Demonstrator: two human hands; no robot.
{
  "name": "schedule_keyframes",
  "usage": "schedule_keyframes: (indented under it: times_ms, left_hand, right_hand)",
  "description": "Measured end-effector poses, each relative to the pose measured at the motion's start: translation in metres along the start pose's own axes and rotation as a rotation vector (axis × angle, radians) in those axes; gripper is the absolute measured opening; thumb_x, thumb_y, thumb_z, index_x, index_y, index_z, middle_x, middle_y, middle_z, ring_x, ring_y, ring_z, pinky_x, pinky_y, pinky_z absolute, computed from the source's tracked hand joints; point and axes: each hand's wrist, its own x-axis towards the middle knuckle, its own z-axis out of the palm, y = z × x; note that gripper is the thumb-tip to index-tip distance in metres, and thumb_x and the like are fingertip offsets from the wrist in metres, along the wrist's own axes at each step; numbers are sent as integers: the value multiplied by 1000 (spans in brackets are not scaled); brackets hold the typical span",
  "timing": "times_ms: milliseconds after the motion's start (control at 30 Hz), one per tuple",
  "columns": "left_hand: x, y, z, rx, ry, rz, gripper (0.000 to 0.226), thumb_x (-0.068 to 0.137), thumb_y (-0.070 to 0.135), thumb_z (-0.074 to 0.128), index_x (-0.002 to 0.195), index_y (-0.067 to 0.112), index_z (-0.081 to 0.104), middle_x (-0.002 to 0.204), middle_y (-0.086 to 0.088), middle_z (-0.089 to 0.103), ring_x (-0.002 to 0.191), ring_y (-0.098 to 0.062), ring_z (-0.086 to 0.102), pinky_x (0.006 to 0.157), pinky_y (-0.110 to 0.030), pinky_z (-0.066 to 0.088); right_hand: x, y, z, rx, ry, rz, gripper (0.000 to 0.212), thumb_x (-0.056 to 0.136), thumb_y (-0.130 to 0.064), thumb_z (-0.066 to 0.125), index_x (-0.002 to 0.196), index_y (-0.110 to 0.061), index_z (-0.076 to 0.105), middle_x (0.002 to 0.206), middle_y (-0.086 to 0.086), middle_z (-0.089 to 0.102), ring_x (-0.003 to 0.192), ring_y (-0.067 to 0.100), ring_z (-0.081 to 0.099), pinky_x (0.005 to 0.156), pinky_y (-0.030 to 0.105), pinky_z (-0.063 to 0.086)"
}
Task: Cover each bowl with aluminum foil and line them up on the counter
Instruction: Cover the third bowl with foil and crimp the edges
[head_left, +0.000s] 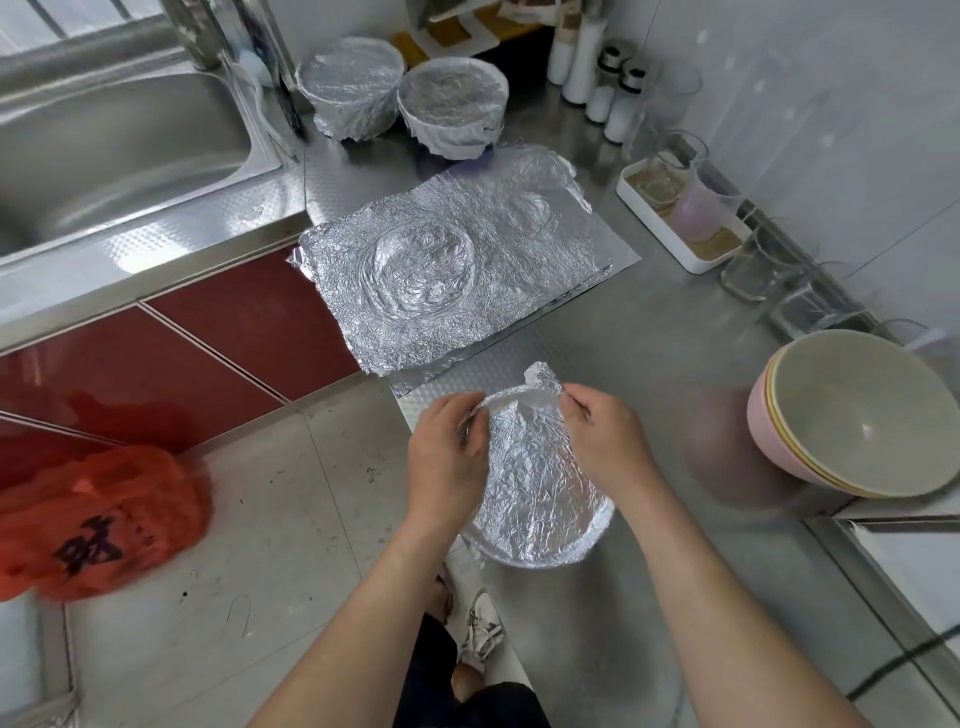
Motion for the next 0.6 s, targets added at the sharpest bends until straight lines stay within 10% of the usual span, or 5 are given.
schedule_keyframes:
  times_ms: [300,467,600]
  left_hand:
    - [2,-1,1,28,-39,26,23,98,13,55,116,10,68,103,4,66,92,-10,58,80,-12,39]
    - [3,-5,0,100,-56,90,27,99,13,53,122,10,66,110,2,67,95,-4,53,77,-1,31]
    - [3,-6,2,120,-66,112,29,99,15,52,124,9,65,114,0,67,101,-12,59,82,-11,35]
  right_hand:
    - [3,4,-1,35,-79,8,33,101,-18,43,68,-14,47,57,-6,40,53,10,34,56,31,29]
    - [2,5,-4,-49,-53,-32,40,101,-25,46,139,-14,49,135,2,57,119,18,55,101,32,42]
    - [0,1,2,-165,-21,-148,38,101,-20,46,137,-13,52,129,8,62,115,27,59,92,31,43]
